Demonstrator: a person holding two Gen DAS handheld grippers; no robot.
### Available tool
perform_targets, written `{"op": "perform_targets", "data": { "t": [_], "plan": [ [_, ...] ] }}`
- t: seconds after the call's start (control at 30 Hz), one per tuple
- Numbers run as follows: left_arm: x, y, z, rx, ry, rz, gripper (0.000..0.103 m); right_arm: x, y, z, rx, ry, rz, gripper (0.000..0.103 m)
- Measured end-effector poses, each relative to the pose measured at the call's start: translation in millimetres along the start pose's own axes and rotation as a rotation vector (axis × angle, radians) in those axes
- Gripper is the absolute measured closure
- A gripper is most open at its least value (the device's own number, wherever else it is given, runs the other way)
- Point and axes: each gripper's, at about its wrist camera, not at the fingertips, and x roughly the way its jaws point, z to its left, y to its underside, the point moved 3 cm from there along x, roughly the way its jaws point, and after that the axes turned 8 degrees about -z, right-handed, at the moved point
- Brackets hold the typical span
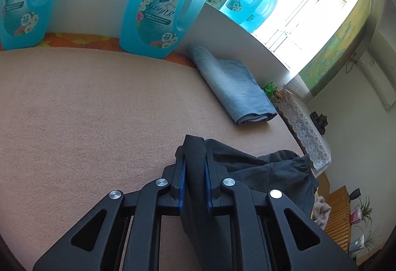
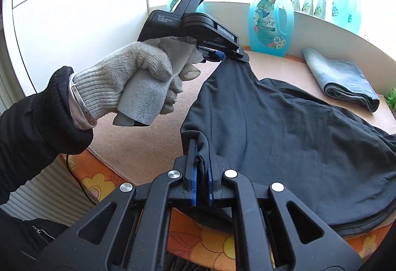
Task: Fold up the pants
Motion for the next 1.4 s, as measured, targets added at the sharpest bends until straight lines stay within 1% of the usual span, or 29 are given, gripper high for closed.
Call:
{"op": "perform_targets", "data": {
  "t": [0.17,0.23,0.27,0.37,0.47,0.57,0.63,0.7,0.83,0.9,0.97,1.03,1.1,1.13,1.17,1.23,1.27,1.3,1.33,1.37,1.4],
  "plan": [
    [12.9,-16.9,-38.1,0.042,0.028,-0.019,0.093,-32.0,-10.5,-35.4,0.072,0.021,-0.067,0.096],
    [21.7,-21.9,-56.5,0.067,0.035,-0.024,0.094,-38.9,-14.9,-58.0,0.114,0.030,-0.091,0.097],
    [27.3,-23.8,-66.1,0.080,0.039,-0.024,0.096,-42.9,-17.0,-69.9,0.127,0.045,-0.104,0.097],
    [46.4,-26.3,-95.7,0.121,0.056,-0.017,0.097,-57.1,-16.3,-100.7,0.172,0.085,-0.134,0.097],
    [70.4,-26.5,-126.7,0.148,0.089,0.000,0.097,-71.1,-11.7,-134.7,0.230,0.126,-0.157,0.097],
    [97.6,-23.9,-159.8,0.191,0.114,0.014,0.097,-85.3,-3.5,-168.8,0.269,0.195,-0.175,0.097],
    [111.7,-22.3,-178.7,0.222,0.126,0.023,0.097,-96.2,5.1,-193.9,0.313,0.239,-0.178,0.097],
    [119.3,-19.3,-193.0,0.251,0.138,0.035,0.097,-103.3,17.8,-217.8,0.362,0.262,-0.167,0.097],
    [119.3,-5.5,-207.9,0.349,0.131,0.076,0.096,-104.6,56.6,-253.0,0.504,0.209,-0.103,0.097],
    [112.7,5.6,-208.3,0.385,0.126,0.105,0.096,-96.7,74.5,-262.0,0.563,0.159,-0.054,0.097],
    [100.2,20.1,-205.1,0.400,0.139,0.131,0.093,-90.3,86.2,-268.1,0.588,0.080,0.001,0.094],
    [85.6,35.8,-202.7,0.410,0.147,0.149,0.093,-92.1,90.0,-271.3,0.582,0.021,0.043,0.092],
    [66.8,52.3,-199.7,0.422,0.160,0.164,0.093,-99.7,84.0,-279.7,0.572,-0.004,0.057,0.084],
    [58.3,61.4,-198.6,0.422,0.168,0.173,0.093,-106.3,77.2,-286.3,0.574,-0.015,0.039,0.077],
    [52.4,71.6,-198.5,0.420,0.181,0.191,0.093,-111.8,67.9,-294.3,0.582,-0.036,0.014,0.066],
    [45.0,92.6,-199.2,0.429,0.194,0.226,0.093,-113.2,44.2,-309.1,0.593,-0.093,-0.011,0.055],
    [43.0,103.3,-200.0,0.437,0.194,0.243,0.093,-106.3,30.2,-313.3,0.575,-0.130,-0.003,0.055],
    [41.6,112.8,-200.9,0.438,0.203,0.259,0.093,-97.3,17.0,-316.0,0.547,-0.133,0.007,0.055],
    [40.7,121.3,-201.4,0.433,0.212,0.276,0.093,-86.5,6.3,-319.0,0.523,-0.108,0.020,0.055],
    [40.3,128.2,-201.1,0.425,0.216,0.286,0.093,-71.3,-3.8,-319.1,0.501,-0.108,0.044,0.055],
    [39.4,133.6,-199.1,0.421,0.217,0.290,0.093,-53.8,-11.7,-318.0,0.492,-0.139,0.076,0.055]
  ]
}}
